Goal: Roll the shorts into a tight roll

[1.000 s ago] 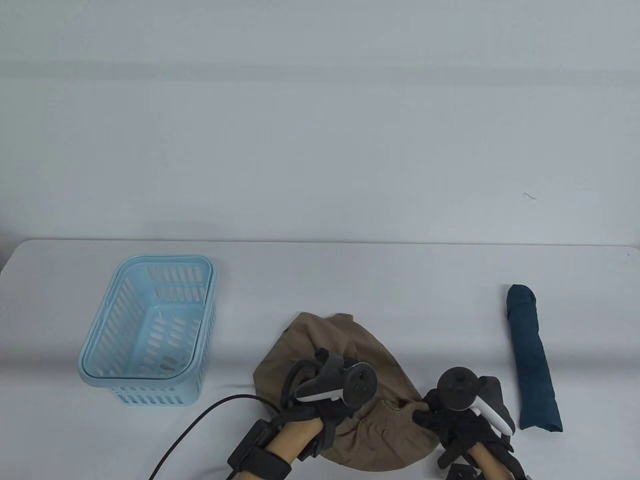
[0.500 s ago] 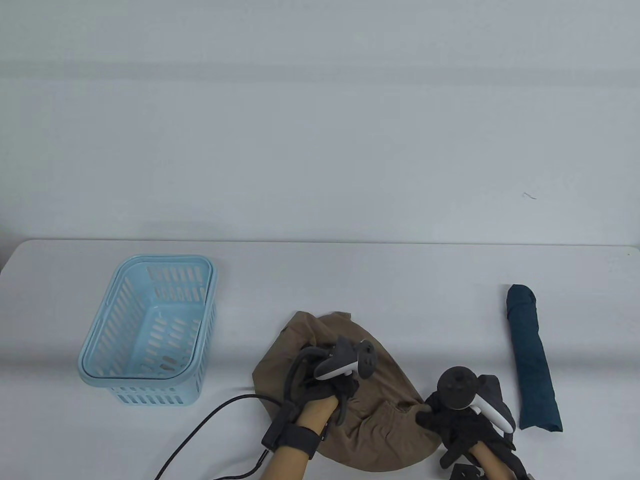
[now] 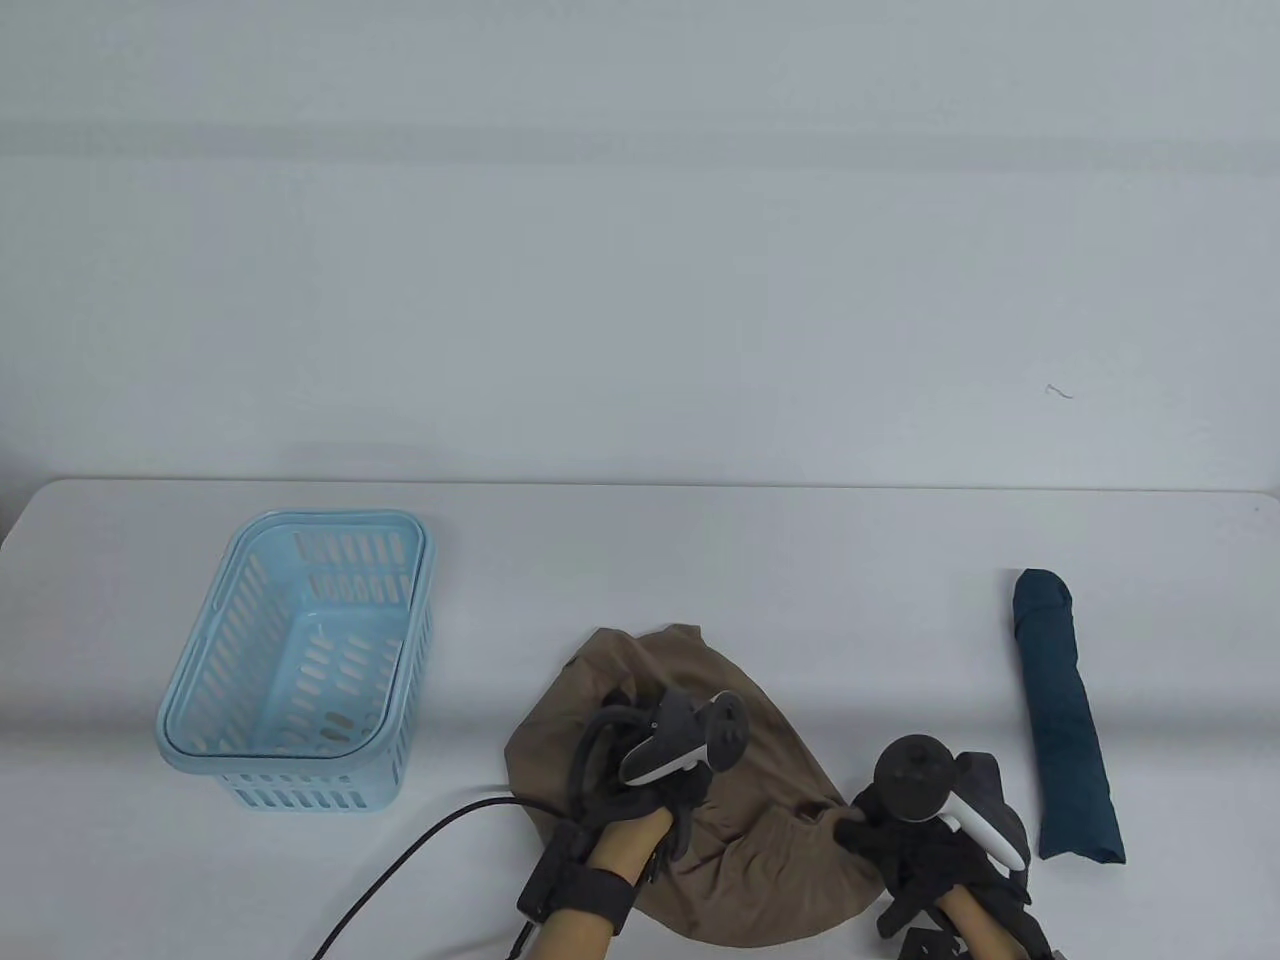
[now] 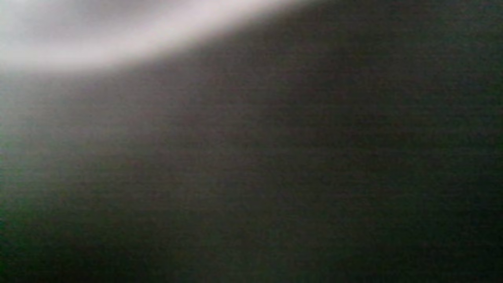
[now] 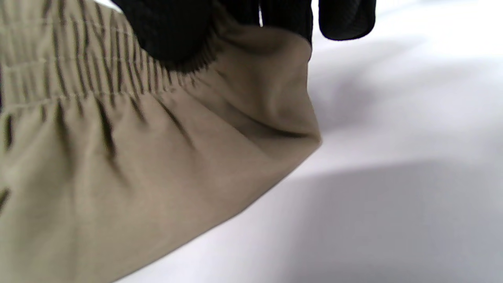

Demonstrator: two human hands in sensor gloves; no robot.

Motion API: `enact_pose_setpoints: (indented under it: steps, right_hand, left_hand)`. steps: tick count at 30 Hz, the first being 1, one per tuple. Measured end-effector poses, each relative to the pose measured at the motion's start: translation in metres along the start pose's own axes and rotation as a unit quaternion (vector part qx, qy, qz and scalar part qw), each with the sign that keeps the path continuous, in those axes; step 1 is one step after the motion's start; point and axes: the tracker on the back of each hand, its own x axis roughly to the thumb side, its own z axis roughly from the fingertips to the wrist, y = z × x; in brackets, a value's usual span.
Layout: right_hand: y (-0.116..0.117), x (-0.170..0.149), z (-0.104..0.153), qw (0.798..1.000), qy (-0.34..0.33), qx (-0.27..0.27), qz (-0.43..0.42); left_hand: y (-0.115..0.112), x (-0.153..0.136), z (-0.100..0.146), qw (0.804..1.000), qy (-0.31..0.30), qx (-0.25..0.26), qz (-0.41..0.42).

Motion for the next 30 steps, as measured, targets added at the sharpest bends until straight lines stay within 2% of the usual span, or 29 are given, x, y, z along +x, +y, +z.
enact_pose_setpoints:
  steps: [4,8,12,14,16,18,20,22,26,30]
  right_hand:
    - [-0.011,-0.004,0.008,0.999,0.006,-0.041,-0.011]
    - [-0.028,-0.013,0.017,0.993,0.018,-0.111,-0.040]
    - [-0.046,-0.018,0.026,0.974,0.014,-0.192,-0.121]
    - [-0.058,-0.015,0.031,0.957,-0.004,-0.230,-0.176]
    - [-0.070,-0.007,0.037,0.947,-0.020,-0.258,-0.191]
    - [-0.090,0.003,0.046,0.940,-0.042,-0.287,-0.178]
    - [-0.121,0.017,0.060,0.928,-0.077,-0.315,-0.182]
    - [-0.148,0.027,0.074,0.922,-0.104,-0.315,-0.198]
    - [-0.197,0.045,0.104,0.906,-0.163,-0.333,-0.202]
    - [-0.233,0.053,0.132,0.900,-0.208,-0.331,-0.194]
  left_hand:
    - [0.026,-0.020,0.018,0.993,0.009,0.072,0.089]
    - [0.064,-0.054,0.045,0.972,0.041,0.141,0.184]
    - [0.095,-0.088,0.068,0.947,0.066,0.192,0.247]
    - [0.110,-0.101,0.079,0.935,0.063,0.205,0.283]
    - [0.124,-0.107,0.088,0.928,0.051,0.216,0.299]
    - [0.141,-0.111,0.095,0.925,0.032,0.224,0.304]
    - [0.163,-0.115,0.105,0.920,-0.003,0.224,0.320]
    - [0.182,-0.118,0.115,0.912,-0.030,0.217,0.348]
    - [0.217,-0.121,0.141,0.881,-0.085,0.267,0.382]
    - [0.248,-0.121,0.169,0.868,-0.135,0.280,0.388]
